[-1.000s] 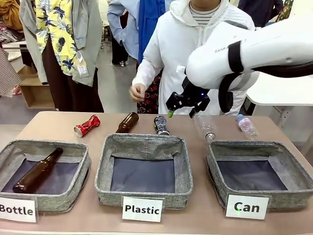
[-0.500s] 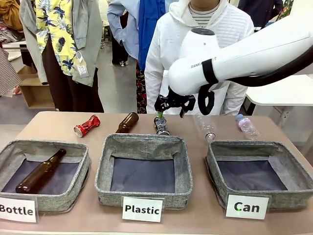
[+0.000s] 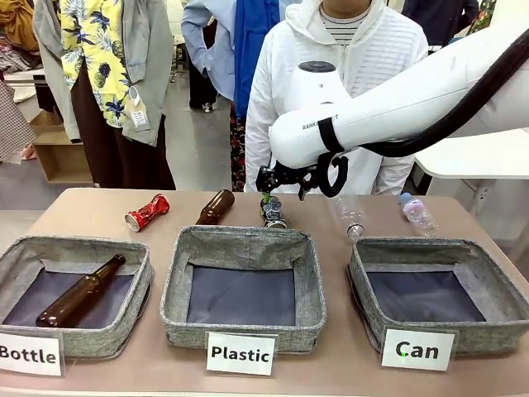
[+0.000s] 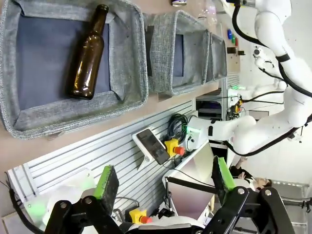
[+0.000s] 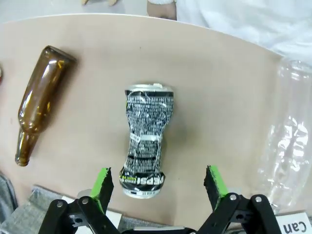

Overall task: Sort the can waste into the basket.
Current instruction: Pick up the can waste from the table and place it in the right Fabric basket.

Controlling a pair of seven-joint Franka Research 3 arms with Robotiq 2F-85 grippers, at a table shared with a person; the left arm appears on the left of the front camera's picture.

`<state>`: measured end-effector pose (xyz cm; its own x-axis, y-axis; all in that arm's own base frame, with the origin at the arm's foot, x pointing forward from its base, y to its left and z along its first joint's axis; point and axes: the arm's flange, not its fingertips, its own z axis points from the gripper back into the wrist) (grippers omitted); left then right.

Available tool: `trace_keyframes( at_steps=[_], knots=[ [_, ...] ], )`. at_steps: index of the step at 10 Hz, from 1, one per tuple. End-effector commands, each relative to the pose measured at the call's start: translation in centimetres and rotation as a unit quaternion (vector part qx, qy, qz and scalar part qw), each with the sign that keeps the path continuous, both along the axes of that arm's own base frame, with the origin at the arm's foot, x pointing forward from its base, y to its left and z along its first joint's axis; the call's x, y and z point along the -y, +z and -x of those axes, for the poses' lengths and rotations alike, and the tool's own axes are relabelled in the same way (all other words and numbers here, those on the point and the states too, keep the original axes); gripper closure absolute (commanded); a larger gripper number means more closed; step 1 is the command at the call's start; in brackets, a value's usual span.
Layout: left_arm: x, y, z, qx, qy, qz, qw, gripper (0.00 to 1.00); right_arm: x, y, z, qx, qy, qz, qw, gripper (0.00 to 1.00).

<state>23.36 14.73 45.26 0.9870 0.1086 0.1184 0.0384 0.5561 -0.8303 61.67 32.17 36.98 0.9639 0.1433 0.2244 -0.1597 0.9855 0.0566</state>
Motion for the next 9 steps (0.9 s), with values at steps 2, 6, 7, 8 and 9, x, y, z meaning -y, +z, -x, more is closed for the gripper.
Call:
trace_keyframes(
  at_steps=[2,6,7,8,9],
  knots=[
    [0.0,-0.2,0.2,-0.007,0.004,-0.008,1.000,0.00,-0.7,-1.8,-1.5,-0.002,-0.004,0.029,1.000,0.00],
    [0.0,-0.2,0.2,-0.007,0.004,-0.008,1.000,0.00,-0.5,-4.4,-2.0,-0.010,-0.003,0.035,0.999,0.00],
    [0.0,-0.2,0.2,-0.007,0.004,-0.008,1.000,0.00,-0.6,-4.8,-1.9,-0.011,-0.001,0.036,0.999,0.00],
    [0.0,-0.2,0.2,-0.007,0.004,-0.008,1.000,0.00,-0.7,-5.2,-1.9,-0.013,0.000,0.036,0.999,0.00],
    [0.0,-0.2,0.2,-0.007,0.004,-0.008,1.000,0.00,-0.8,-5.4,-1.8,-0.016,0.001,0.037,0.999,0.29]
  ],
)
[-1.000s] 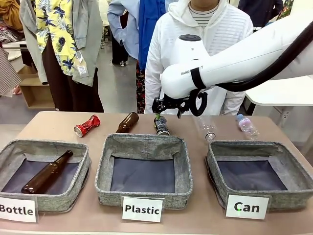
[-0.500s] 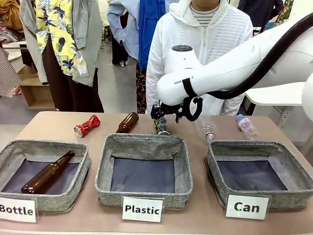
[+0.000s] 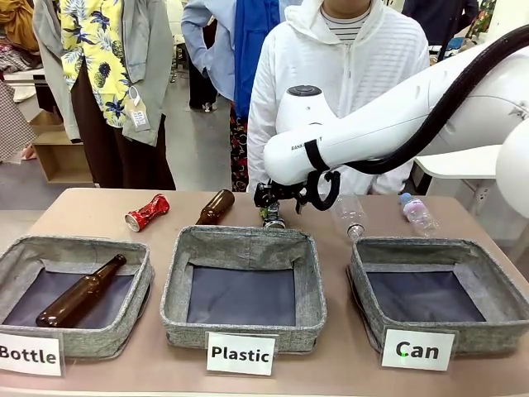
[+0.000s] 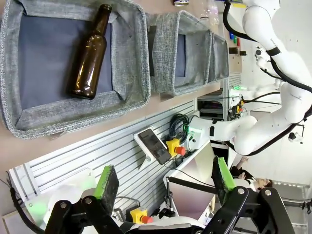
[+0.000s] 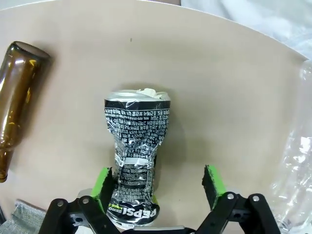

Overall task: Sort the can waste into the basket.
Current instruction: Pick up the can waste from the table and place it in the right Fabric basket.

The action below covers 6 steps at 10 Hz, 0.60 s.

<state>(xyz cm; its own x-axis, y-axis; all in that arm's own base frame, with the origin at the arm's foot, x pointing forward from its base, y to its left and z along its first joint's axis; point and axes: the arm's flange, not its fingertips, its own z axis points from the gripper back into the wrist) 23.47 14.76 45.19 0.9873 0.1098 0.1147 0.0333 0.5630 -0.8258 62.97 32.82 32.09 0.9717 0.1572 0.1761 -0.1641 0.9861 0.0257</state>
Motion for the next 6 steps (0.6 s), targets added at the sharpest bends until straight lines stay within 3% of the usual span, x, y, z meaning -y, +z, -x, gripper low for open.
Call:
trace_keyframes(
  at_steps=[1,4,6],
  knots=[
    [0.04,-0.17,0.33,-0.005,0.003,-0.004,1.000,0.00,-0.30,-0.33,-0.37,0.010,-0.001,0.023,1.000,0.10],
    [0.04,-0.17,0.33,-0.005,0.003,-0.004,1.000,0.00,-0.49,-0.55,-0.45,-0.016,0.001,0.027,1.000,0.96],
    [0.04,-0.17,0.33,-0.005,0.003,-0.004,1.000,0.00,-0.60,-0.92,-0.34,-0.014,0.002,0.024,1.000,1.00]
  ],
)
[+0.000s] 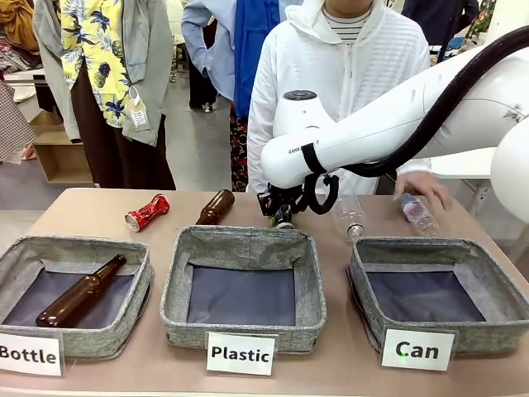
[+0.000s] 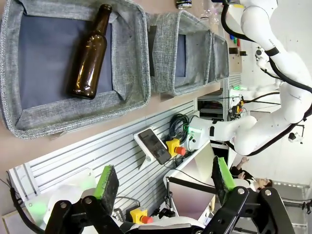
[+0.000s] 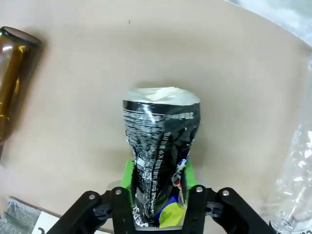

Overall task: Sort the can waste into the basket.
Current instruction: Pick up the can waste from the table and place it in the right Fabric basket.

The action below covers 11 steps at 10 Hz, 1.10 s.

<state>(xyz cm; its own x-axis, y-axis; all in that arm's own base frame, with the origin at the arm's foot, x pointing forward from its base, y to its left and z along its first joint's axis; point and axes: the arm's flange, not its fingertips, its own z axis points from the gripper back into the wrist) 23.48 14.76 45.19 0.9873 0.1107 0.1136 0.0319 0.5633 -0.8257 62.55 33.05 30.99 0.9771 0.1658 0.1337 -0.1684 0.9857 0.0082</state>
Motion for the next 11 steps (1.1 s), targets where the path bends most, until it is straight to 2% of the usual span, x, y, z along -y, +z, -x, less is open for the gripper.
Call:
trace_keyframes(
  at_steps=[1,3,5,6,7,8,9,10,11],
  knots=[
    [0.0,-0.2,0.3,-0.004,0.002,-0.004,1.000,0.00,-0.5,0.2,-0.7,0.006,0.001,0.011,1.000,1.00],
    [0.0,-0.2,0.3,-0.004,0.002,-0.004,1.000,0.00,-1.0,1.5,0.0,0.022,0.019,0.002,1.000,1.00],
    [0.0,-0.2,0.3,-0.004,0.002,-0.004,1.000,0.00,-1.4,5.6,1.7,0.051,0.046,-0.003,0.998,1.00],
    [0.0,-0.2,0.3,-0.004,0.002,-0.004,1.000,0.00,-1.7,8.6,3.2,0.055,0.066,0.006,0.996,1.00],
    [0.0,-0.2,0.3,-0.004,0.002,-0.004,1.000,0.00,-2.0,12.9,5.5,0.071,0.086,0.036,0.993,1.00],
    [0.0,-0.2,0.3,-0.004,0.002,-0.004,1.000,0.00,-2.7,17.9,8.8,0.095,0.134,0.056,0.985,1.00],
    [0.0,-0.2,0.3,-0.004,0.002,-0.004,1.000,0.00,-3.5,21.5,11.9,0.114,0.192,0.052,0.973,1.00],
    [0.0,-0.2,0.3,-0.004,0.002,-0.004,1.000,0.00,-4.3,24.0,16.2,0.110,0.288,0.023,0.951,1.00],
    [0.0,-0.2,0.3,-0.004,0.002,-0.004,1.000,0.00,-4.1,25.4,20.6,0.070,0.425,0.009,0.903,1.00]
  ],
)
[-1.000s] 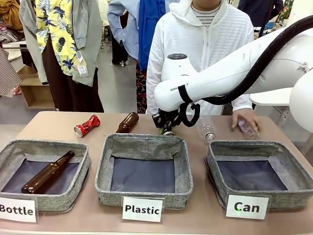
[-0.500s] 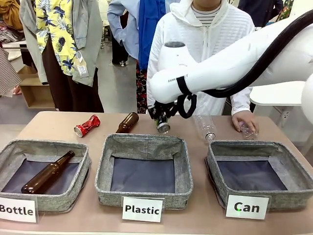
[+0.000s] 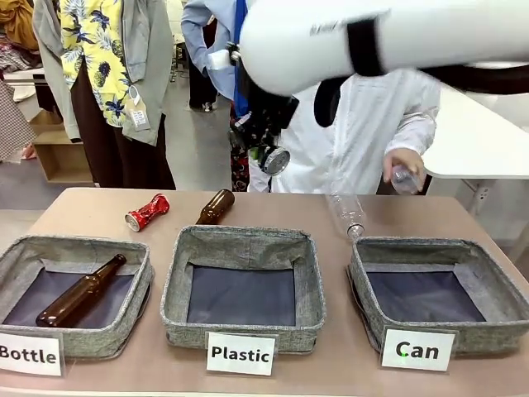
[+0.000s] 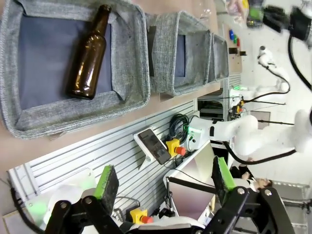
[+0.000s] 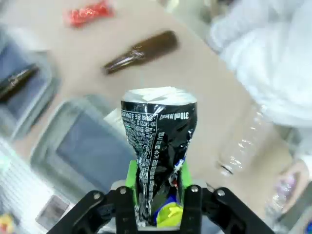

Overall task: Sort the can waste into the basket.
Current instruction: Pick up the can waste from the table and place it in the right Fabric basket.

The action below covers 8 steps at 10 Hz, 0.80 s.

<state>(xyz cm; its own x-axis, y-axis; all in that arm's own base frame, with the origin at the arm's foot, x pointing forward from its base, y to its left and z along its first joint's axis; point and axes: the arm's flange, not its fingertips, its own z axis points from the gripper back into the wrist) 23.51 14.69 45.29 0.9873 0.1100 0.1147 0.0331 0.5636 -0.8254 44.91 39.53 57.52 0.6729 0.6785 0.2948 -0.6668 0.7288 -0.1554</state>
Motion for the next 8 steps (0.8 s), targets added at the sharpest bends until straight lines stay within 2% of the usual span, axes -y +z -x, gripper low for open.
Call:
trace_keyframes(
  at_steps=[1,2,3,4,6,7,8],
  knots=[
    [0.0,-0.3,0.4,-0.005,0.003,-0.004,1.000,0.00,3.6,-0.7,7.2,-0.134,0.337,0.015,0.932,1.00],
    [0.0,-0.3,0.4,-0.005,0.003,-0.004,1.000,0.00,4.8,-0.2,9.5,-0.177,0.430,0.001,0.885,1.00],
    [0.0,-0.3,0.4,-0.005,0.003,-0.004,1.000,0.00,6.2,-0.1,10.9,-0.208,0.470,-0.015,0.858,1.00],
    [0.0,-0.3,0.4,-0.005,0.003,-0.004,1.000,0.00,7.6,0.1,12.3,-0.215,0.475,-0.015,0.853,1.00],
    [0.0,-0.3,0.4,-0.005,0.003,-0.004,1.000,0.00,11.6,2.3,15.2,-0.273,0.434,-0.055,0.857,1.00],
    [0.0,-0.3,0.4,-0.005,0.003,-0.004,1.000,0.00,15.1,4.4,17.3,-0.272,0.372,-0.080,0.884,1.00],
    [0.0,-0.3,0.4,-0.005,0.003,-0.004,1.000,0.00,19.2,7.7,19.1,-0.248,0.282,-0.133,0.917,1.00]
  ],
)
